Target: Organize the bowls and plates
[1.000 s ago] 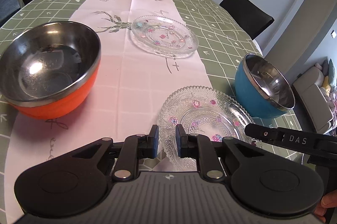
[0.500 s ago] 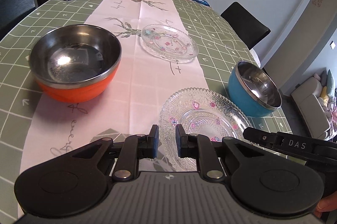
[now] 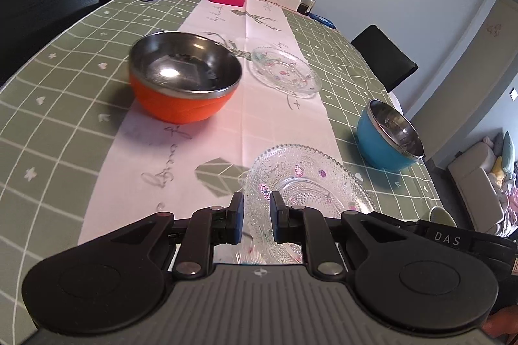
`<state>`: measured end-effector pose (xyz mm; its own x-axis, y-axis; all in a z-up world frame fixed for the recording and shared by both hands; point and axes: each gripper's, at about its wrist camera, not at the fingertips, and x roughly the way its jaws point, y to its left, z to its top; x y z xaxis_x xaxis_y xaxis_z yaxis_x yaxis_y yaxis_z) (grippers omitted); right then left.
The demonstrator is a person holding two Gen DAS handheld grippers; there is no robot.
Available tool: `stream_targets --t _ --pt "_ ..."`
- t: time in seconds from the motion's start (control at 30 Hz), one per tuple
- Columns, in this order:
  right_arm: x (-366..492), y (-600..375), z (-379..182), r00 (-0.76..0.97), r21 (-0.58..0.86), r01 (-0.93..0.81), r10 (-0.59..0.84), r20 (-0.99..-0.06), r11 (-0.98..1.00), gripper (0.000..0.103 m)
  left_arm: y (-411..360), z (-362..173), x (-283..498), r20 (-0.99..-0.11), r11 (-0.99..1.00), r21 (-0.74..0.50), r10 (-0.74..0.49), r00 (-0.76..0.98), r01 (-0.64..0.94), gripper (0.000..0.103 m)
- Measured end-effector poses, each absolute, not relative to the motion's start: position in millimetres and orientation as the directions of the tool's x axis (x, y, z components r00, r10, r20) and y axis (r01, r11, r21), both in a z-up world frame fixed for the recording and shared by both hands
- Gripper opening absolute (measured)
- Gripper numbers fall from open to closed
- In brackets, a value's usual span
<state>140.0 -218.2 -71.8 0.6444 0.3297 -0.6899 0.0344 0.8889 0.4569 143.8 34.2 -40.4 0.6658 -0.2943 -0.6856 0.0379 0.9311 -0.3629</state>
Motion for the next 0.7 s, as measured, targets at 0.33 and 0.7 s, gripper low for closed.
stream_targets --t 0.33,0.7 --pt "101 -199 -81 0.621 0.493 0.013 0.380 -0.686 0.870 0.009 63 -47 100 -0.680 0.917 -0.398 -0.282 0.677 -0.018 0.018" --pt "89 -181 -89 0.609 0.465 -0.010 0.374 -0.700 0.885 0.009 81 -61 84 -0.684 0.903 -0.426 -0.274 0.676 -0.064 0.018"
